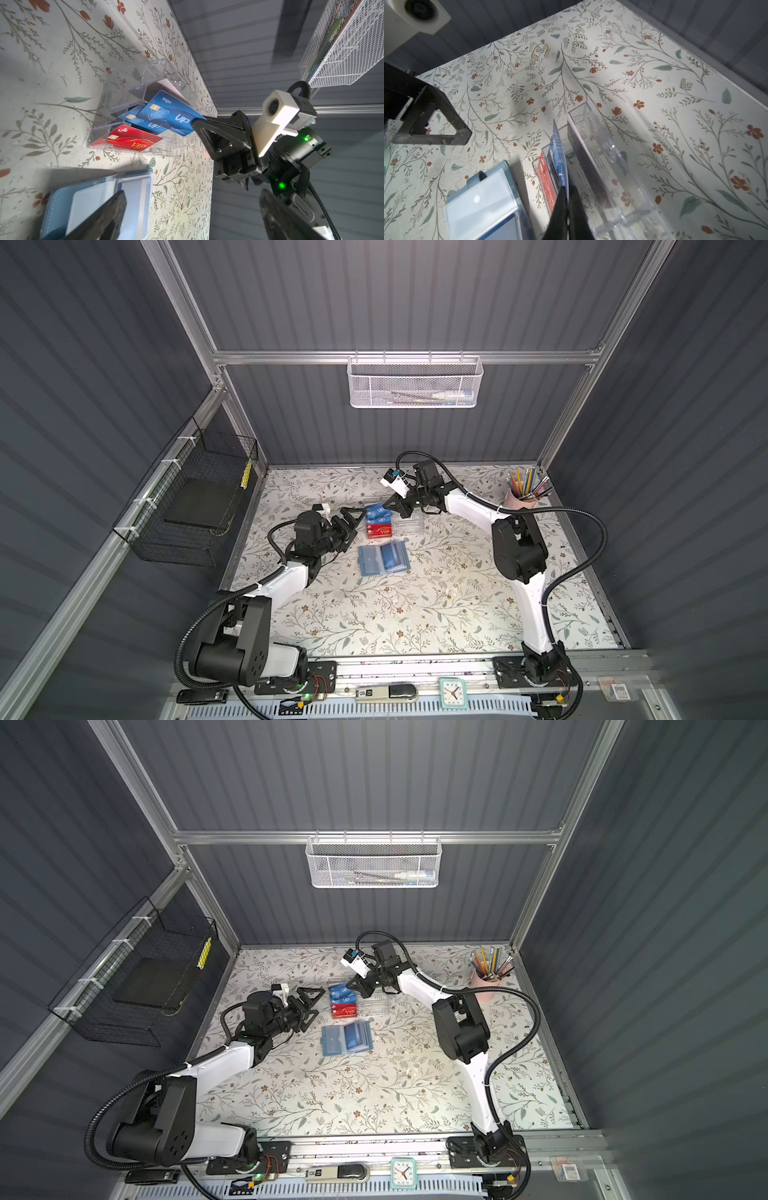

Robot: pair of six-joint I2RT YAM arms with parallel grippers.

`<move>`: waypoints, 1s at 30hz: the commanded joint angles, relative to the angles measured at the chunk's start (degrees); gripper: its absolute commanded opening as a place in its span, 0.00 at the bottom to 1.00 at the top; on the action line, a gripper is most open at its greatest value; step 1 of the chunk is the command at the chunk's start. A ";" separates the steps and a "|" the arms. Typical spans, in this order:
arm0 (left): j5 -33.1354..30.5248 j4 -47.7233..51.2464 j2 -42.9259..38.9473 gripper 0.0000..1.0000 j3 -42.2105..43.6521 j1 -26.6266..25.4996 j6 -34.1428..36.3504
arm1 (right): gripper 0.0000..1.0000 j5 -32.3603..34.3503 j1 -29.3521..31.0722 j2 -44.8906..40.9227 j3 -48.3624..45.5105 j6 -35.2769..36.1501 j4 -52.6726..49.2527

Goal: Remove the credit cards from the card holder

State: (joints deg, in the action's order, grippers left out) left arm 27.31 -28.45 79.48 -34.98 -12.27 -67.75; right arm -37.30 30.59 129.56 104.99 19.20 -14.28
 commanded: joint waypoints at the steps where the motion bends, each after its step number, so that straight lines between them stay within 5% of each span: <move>1: 1.42 -1.36 1.23 1.00 -1.18 0.54 -0.71 | 0.00 2.53 0.77 1.64 2.48 2.36 -4.53; 30: 5.23 -7.13 7.67 1.00 -2.74 2.14 -4.28 | 0.00 5.28 0.90 1.55 3.55 7.89 -3.32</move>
State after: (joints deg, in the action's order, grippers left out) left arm 30.76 -33.67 85.84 -35.35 -10.70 -70.96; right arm -33.01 31.35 130.78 107.04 25.19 -17.58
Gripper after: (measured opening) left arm 0.998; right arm 0.050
